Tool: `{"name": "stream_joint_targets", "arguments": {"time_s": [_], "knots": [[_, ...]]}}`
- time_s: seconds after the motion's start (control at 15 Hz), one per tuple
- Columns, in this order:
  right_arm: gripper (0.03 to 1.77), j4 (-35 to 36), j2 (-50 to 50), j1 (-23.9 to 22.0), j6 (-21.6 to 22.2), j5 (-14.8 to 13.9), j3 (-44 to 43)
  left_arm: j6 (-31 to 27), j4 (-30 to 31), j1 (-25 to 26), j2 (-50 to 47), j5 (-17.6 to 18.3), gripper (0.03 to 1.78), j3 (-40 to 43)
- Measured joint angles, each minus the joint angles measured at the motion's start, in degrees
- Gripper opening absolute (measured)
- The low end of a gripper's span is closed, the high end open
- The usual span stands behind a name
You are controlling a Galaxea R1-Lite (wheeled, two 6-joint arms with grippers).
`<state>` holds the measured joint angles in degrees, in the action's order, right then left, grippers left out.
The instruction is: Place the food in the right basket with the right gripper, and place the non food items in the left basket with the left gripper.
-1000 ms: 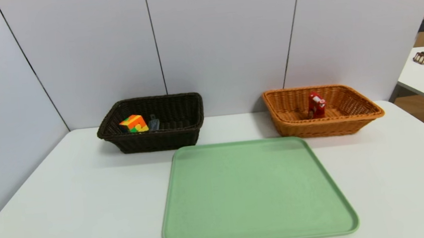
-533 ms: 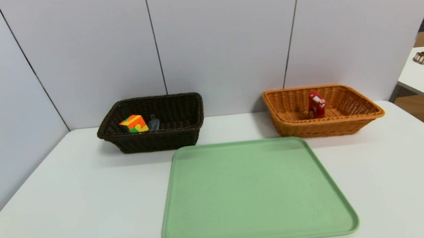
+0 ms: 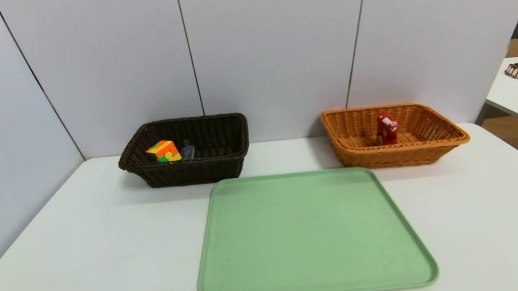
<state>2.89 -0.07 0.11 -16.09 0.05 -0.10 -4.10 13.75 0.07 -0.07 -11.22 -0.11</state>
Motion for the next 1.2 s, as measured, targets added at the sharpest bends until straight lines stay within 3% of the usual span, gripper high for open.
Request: {"name": "stream_joint_targets", "arguments": {"time_s": [0.2, 0.47, 0.67, 1.2], "knots": [[1.70, -0.35, 0.00, 0.00, 0.09, 1.51, 0.05, 1.18, -3.39, 0.00, 0.00, 3.21, 1.69, 0.09], [1.70, -0.52, 0.00, 0.00, 0.11, 3.00, 0.07, 2.94, -10.95, 0.00, 0.02, 10.34, 1.69, 0.11], [1.70, -0.48, 0.00, 0.02, 1.22, 2.97, 0.10, 4.86, -13.73, 0.00, 0.05, 11.17, 1.69, 0.11], [1.70, -3.22, 0.00, -0.01, 11.67, 2.21, 0.10, 5.83, -13.85, 0.06, 0.07, 11.06, 1.69, 0.11]]}}
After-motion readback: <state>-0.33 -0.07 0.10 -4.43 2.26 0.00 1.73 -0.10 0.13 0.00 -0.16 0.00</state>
